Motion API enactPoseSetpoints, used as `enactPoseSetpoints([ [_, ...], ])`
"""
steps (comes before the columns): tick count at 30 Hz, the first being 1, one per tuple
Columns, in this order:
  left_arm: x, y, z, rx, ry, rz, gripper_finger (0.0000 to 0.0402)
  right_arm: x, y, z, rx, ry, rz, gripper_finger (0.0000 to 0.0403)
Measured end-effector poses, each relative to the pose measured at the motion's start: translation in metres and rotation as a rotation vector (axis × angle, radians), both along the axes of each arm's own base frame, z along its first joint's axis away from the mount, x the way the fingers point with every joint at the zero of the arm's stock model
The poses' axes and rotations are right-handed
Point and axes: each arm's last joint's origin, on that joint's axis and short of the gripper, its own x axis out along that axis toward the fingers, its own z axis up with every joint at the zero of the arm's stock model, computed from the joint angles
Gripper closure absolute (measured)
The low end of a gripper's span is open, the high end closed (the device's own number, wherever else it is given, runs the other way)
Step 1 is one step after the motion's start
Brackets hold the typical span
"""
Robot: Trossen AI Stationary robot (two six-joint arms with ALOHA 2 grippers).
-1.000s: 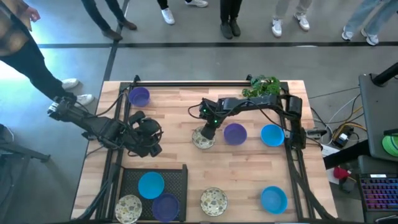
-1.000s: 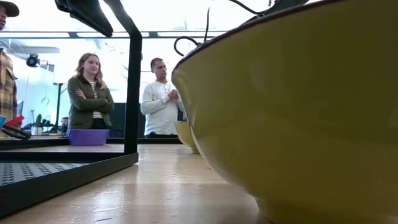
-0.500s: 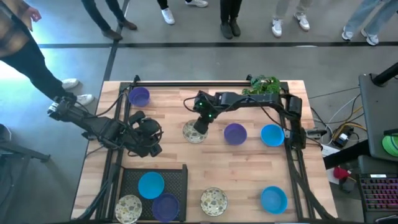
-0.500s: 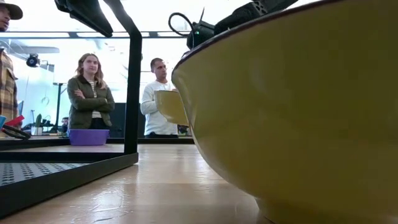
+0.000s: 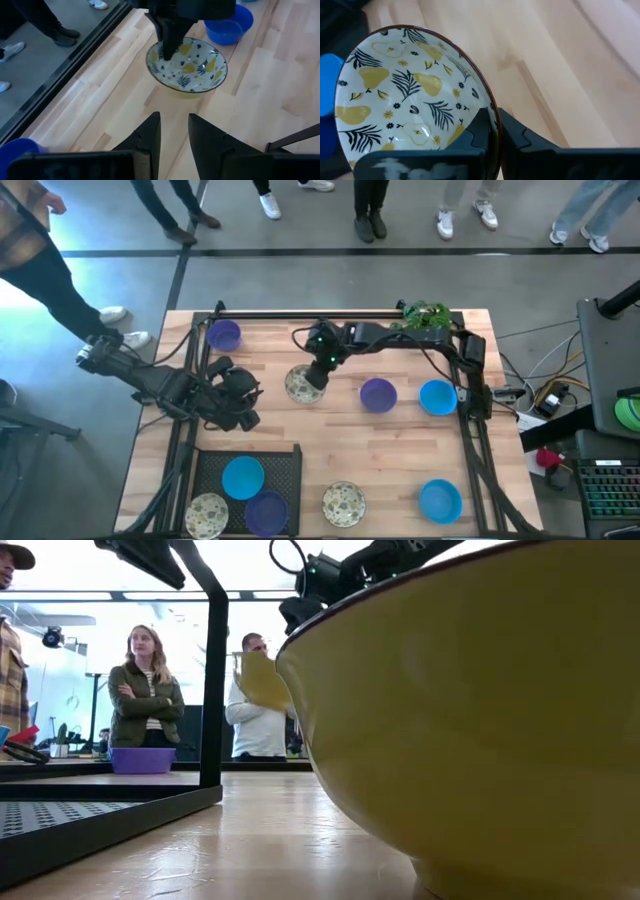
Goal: Pick & Place Mini bowls
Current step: Stack the top yellow patterned bowl on the yellow patterned bowl on the shelf
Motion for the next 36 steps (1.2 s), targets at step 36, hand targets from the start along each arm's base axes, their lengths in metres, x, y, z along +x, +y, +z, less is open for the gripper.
enactPoseSetpoints([
  [36, -0.006, 0.004, 0.018, 0.025, -0.057, -0.007, 0.031, 0.076, -0.009, -0.061, 0.016, 0.195, 0.158, 0.0392],
])
